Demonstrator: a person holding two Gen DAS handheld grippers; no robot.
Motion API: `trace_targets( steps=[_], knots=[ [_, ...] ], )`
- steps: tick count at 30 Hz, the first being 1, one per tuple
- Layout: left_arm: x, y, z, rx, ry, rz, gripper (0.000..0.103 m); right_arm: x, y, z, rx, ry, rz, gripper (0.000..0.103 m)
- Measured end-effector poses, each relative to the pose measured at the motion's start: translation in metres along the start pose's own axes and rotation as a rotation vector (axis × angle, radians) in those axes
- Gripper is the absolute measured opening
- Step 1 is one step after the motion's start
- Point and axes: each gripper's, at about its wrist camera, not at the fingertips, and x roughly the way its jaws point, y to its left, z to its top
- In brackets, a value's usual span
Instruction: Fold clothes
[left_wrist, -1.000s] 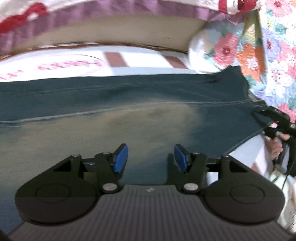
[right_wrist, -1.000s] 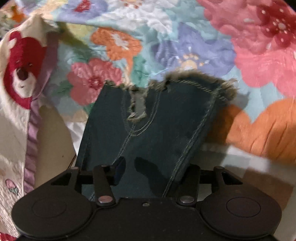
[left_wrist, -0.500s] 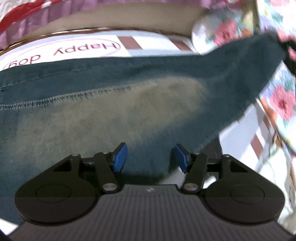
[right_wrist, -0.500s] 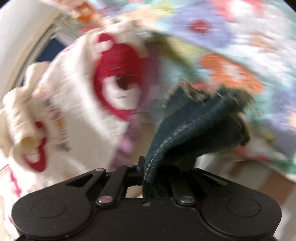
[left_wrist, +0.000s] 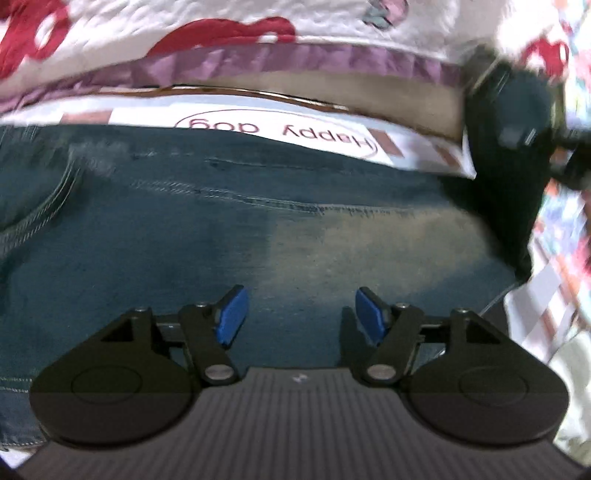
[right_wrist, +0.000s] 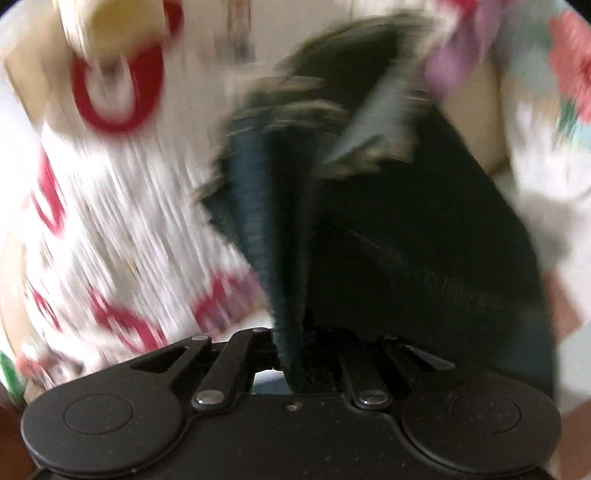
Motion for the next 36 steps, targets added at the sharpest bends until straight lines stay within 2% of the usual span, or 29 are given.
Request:
trace_targets(
  steps=[5, 7, 10, 14, 18, 21, 23, 24, 27, 31, 33, 36],
  knots=[
    [-0.005, 0.017, 0.002, -0.112, -0.011, -0.051, 0.064, 0.052, 0.011, -0.042, 0.0, 0.122, -0.027, 0.009],
    [-0.004, 0.02, 0.0, -0.114, -0.007, -0.057, 0.064, 0.068, 0.014, -0.055, 0.01, 0.162, -0.055, 0.009],
    [-0.007, 0.018, -0.001, -0.094, -0.01, -0.055, 0.064, 0.073, 0.019, -0.063, 0.022, 0.156, -0.077, 0.009],
    [-0.014, 0.023, 0.0, -0.103, -0.027, -0.066, 0.064, 0.059, 0.031, -0.044, 0.119, 0.054, 0.041, 0.009],
    [-0.034, 0.038, 0.006, -0.153, -0.069, -0.092, 0.062, 0.041, 0.085, -0.035, 0.042, -0.014, 0.199, 0.009],
    [-0.057, 0.067, 0.009, -0.277, -0.107, -0.18, 0.062, 0.051, 0.129, -0.047, -0.022, 0.028, 0.316, 0.009],
    [-0.073, 0.086, 0.008, -0.361, -0.159, -0.239, 0.062, 0.071, 0.158, -0.062, -0.092, 0.077, 0.343, 0.009],
    [-0.079, 0.095, 0.007, -0.398, -0.181, -0.262, 0.062, 0.086, 0.169, -0.073, -0.112, 0.116, 0.345, 0.009],
    [-0.088, 0.112, 0.002, -0.448, -0.211, -0.267, 0.062, 0.129, 0.182, -0.107, -0.086, 0.229, 0.298, 0.009],
    [-0.081, 0.135, -0.009, -0.639, -0.217, -0.373, 0.062, 0.14, 0.172, -0.137, -0.123, 0.292, 0.259, 0.009],
    [-0.077, 0.135, -0.009, -0.645, -0.212, -0.379, 0.063, 0.134, 0.166, -0.147, -0.17, 0.299, 0.224, 0.009],
    [-0.07, 0.124, -0.003, -0.595, -0.193, -0.363, 0.064, 0.126, 0.157, -0.161, -0.245, 0.301, 0.174, 0.009]
  ],
)
